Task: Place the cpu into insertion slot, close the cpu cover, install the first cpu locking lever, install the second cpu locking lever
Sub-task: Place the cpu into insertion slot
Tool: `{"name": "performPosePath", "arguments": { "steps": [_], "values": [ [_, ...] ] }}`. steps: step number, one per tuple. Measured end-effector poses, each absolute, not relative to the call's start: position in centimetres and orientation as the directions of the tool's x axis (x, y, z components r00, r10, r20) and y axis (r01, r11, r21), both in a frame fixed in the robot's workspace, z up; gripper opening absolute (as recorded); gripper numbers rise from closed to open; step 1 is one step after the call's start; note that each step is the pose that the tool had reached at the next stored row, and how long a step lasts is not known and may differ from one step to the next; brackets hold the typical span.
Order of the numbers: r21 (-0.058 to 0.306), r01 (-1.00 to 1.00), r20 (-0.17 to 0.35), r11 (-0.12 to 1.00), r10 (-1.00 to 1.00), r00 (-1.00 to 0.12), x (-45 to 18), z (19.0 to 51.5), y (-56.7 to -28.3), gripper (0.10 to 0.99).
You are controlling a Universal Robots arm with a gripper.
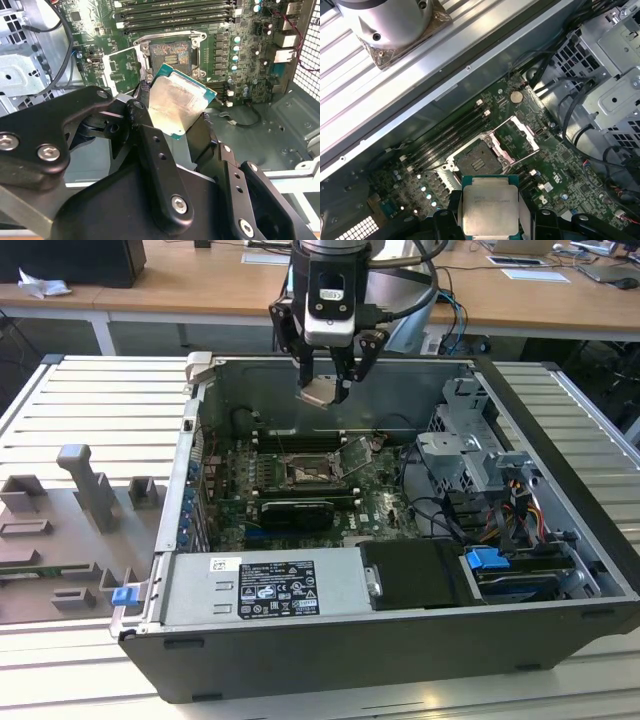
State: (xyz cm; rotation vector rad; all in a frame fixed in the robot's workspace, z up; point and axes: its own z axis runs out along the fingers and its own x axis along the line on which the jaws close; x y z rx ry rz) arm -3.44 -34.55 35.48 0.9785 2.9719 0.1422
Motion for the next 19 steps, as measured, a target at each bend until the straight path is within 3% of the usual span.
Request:
{"name": "performPosePath", "arguments": {
  "steps": [19],
  "values": [
    [0.086,0.672,0.017,0.736,0.673,-0.739,-3.44,35.14,-34.55,0.537]
  ]
}}
